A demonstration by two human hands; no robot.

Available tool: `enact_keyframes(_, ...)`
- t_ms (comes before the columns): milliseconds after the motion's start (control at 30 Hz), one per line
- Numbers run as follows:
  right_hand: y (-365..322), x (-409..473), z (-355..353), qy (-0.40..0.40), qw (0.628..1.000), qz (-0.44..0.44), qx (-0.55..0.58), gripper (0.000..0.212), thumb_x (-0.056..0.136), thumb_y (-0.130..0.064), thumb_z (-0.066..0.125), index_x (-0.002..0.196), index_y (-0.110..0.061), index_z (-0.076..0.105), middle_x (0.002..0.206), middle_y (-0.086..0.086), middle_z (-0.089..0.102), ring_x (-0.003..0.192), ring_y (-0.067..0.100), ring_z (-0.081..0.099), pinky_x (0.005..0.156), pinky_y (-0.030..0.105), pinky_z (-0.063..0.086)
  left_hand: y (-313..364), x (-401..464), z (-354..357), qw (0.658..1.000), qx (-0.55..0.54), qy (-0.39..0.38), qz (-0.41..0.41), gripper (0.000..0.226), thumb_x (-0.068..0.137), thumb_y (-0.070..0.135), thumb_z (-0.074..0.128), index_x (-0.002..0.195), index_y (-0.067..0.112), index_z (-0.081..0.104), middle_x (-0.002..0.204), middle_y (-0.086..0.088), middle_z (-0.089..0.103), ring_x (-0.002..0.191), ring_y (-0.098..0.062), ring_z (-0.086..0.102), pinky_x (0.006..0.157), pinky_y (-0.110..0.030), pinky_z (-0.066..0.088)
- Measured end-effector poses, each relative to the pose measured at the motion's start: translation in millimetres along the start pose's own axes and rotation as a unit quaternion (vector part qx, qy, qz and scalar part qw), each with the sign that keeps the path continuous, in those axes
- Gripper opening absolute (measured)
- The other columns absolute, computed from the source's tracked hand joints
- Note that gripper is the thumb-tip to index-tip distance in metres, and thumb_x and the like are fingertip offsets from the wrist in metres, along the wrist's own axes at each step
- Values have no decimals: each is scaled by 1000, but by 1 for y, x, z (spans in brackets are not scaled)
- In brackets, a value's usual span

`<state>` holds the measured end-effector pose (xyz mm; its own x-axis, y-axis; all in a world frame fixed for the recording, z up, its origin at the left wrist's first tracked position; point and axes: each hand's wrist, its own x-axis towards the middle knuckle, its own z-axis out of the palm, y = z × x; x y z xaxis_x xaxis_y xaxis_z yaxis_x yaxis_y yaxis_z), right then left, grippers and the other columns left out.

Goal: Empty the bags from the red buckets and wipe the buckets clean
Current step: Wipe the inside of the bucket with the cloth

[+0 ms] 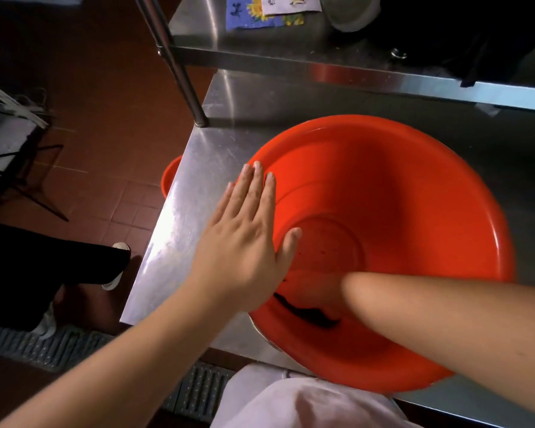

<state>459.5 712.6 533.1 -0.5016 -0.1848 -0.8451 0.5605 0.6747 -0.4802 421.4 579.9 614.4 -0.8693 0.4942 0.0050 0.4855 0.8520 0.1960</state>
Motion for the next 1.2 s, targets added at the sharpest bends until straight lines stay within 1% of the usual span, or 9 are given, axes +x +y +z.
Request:
enact_keyframes(133,-3,-50,-3,34,994,-102,15,33,101,-39,47,129,-32,61,123,-7,67,106,16,63,83,25,45,-13,20,-4,999,20,-27,40,80,106,58,25,165,5,11,174,-13,1,162,-22,-7,131,-43,7)
enact_keyframes(233,2,-101,-12,7,984,-180,-2,38,91,-50,49,128,-50,51,124,-21,64,111,2,59,96,24,46,-19,24,-5,997,24,-22,63,80,106,57,26,165,6,12,174,-13,2,162,-22,-6,131,-43,7)
enact_keyframes(367,14,-137,-21,-7,981,-167,-96,49,81,-65,38,128,-54,36,122,-15,53,117,8,54,102,33,43,-13,24,-4,998,22,-30,58,78,105,55,22,165,5,14,174,-13,2,161,-22,-7,131,-44,5)
enact_keyframes(533,20,-91,-20,-41,975,-98,-194,40,104,-38,40,144,-36,44,136,3,59,120,27,58,95,35,47,-4,23,-1,999,30,-16,17,75,106,53,18,165,7,12,174,-11,1,161,-19,-9,131,-42,3)
enact_keyframes(700,19,-2,-4,-98,952,7,-289,41,101,-9,46,141,0,46,128,25,62,113,37,62,84,38,47,-4,22,4,1000,25,12,15,72,109,50,20,165,6,16,174,-12,6,162,-20,-3,131,-43,7)
enact_keyframes(767,19,21,0,-111,951,31,-287,39,99,-2,43,136,9,48,128,28,60,114,39,60,90,40,47,-5,21,5,999,19,23,18,70,110,49,23,164,5,18,173,-12,10,162,-21,0,131,-44,9)
enact_keyframes(900,20,44,-2,-99,956,43,-272,35,99,-14,51,130,-2,60,132,20,60,122,35,57,95,39,47,-6,21,6,999,20,31,16,68,110,47,24,164,6,20,173,-11,11,162,-20,1,131,-43,11)
enact_keyframes(1033,20,32,-3,-70,972,50,-217,41,104,-14,33,134,2,56,140,21,55,126,30,55,104,36,39,-5,23,7,999,18,34,16,69,110,47,23,164,6,20,173,-11,12,162,-20,2,131,-43,11)
enact_keyframes(1200,14,-14,-6,-69,980,-40,-183,30,100,-15,32,107,-22,60,120,13,65,103,25,61,102,38,39,-6,23,7,999,21,32,15,69,109,48,23,164,7,20,173,-11,11,162,-20,2,131,-43,11)
